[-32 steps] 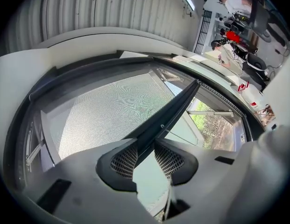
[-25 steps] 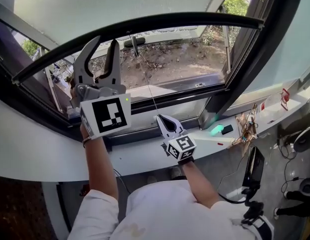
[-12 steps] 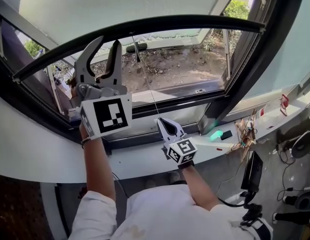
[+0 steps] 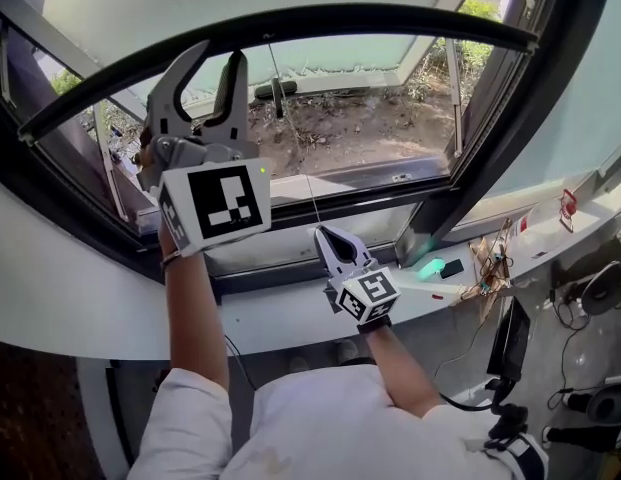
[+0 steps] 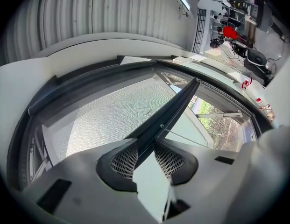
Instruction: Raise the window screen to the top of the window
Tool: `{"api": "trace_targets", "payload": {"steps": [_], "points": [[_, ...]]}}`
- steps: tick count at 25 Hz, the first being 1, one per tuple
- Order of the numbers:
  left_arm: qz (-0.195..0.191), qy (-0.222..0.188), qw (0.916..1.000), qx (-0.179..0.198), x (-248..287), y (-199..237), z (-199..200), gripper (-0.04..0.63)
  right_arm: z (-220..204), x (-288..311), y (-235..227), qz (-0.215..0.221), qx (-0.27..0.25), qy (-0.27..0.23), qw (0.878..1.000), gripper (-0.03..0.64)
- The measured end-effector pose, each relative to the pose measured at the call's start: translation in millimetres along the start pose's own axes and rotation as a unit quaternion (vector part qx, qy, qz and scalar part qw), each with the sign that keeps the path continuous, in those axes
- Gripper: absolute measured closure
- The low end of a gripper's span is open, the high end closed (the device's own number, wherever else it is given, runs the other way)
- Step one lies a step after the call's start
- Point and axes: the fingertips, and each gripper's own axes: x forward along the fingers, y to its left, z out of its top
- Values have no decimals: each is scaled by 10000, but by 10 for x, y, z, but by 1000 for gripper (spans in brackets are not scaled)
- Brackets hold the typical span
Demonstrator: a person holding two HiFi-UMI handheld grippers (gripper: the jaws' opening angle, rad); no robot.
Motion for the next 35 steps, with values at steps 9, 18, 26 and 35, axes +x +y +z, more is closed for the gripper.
{"api": "trace_targets", "payload": {"steps": [9, 18, 26, 35], "points": [[125, -194, 9997, -3, 102, 203, 175, 506, 257, 53, 153, 166, -197, -258, 9993, 614], [141, -262, 9995, -53, 132, 244, 198, 506, 309, 108, 150, 122, -355, -274, 9989, 614], [126, -340, 9993, 64, 170, 308, 276, 506, 421, 105, 225, 149, -364, -359, 9986, 614], [234, -448, 9987, -6, 195, 405, 399, 506, 539, 148, 266, 87, -365, -446, 9983, 614]]}}
